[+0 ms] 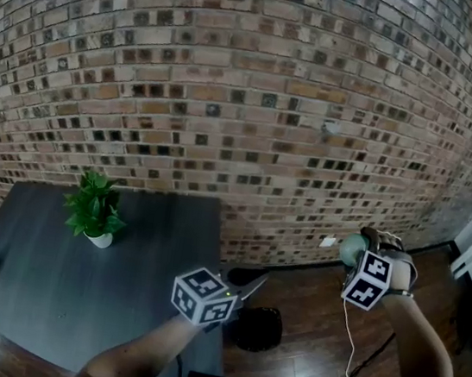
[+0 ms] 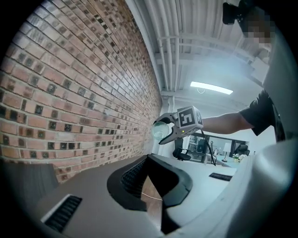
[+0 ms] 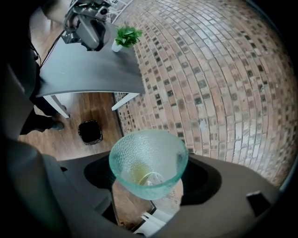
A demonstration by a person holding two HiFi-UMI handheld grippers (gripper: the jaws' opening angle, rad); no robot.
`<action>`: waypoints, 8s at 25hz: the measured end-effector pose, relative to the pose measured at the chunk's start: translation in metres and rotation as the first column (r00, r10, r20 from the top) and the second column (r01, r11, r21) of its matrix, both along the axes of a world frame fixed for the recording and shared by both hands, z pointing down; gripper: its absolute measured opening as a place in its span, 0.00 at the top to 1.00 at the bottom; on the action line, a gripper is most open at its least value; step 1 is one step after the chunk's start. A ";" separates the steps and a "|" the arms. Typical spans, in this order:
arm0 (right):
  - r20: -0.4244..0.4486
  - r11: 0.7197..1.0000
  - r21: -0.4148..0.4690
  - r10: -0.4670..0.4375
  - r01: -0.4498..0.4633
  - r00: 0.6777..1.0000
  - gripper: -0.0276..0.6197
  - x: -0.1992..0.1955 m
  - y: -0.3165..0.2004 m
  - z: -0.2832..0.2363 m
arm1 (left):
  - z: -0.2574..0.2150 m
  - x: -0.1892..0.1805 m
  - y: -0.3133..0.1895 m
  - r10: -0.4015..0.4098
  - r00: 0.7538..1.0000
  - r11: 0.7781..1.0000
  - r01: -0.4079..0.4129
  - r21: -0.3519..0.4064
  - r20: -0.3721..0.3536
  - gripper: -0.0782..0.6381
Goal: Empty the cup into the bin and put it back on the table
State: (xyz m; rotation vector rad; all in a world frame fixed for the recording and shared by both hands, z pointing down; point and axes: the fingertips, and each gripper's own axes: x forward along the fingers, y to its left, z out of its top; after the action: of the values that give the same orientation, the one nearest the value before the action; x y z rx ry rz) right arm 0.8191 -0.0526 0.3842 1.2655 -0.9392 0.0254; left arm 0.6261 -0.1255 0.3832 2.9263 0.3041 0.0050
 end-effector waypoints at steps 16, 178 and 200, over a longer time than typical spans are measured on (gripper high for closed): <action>-0.109 0.995 -0.089 -0.058 0.048 0.992 0.35 -0.003 -0.002 -0.002 | 0.009 -0.006 -0.010 -0.034 0.999 0.999 0.034 0.001 0.026 0.90; 0.819 0.820 0.500 -0.552 0.278 0.155 0.34 -0.593 -0.143 -0.004 | 0.001 -0.556 -0.090 -0.746 0.666 0.666 0.746 -0.018 -0.002 0.90; 0.850 0.784 0.472 -0.526 0.403 0.027 0.34 -0.786 -0.185 0.026 | 0.012 -0.722 -0.114 -0.845 0.534 0.535 0.845 -0.029 -0.014 0.90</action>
State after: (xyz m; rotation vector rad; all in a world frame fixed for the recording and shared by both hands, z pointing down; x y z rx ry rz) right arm 0.0329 -0.2375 0.4098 0.8241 -2.5541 0.3026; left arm -0.0954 -0.2396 0.3948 2.7129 -1.1436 -0.1795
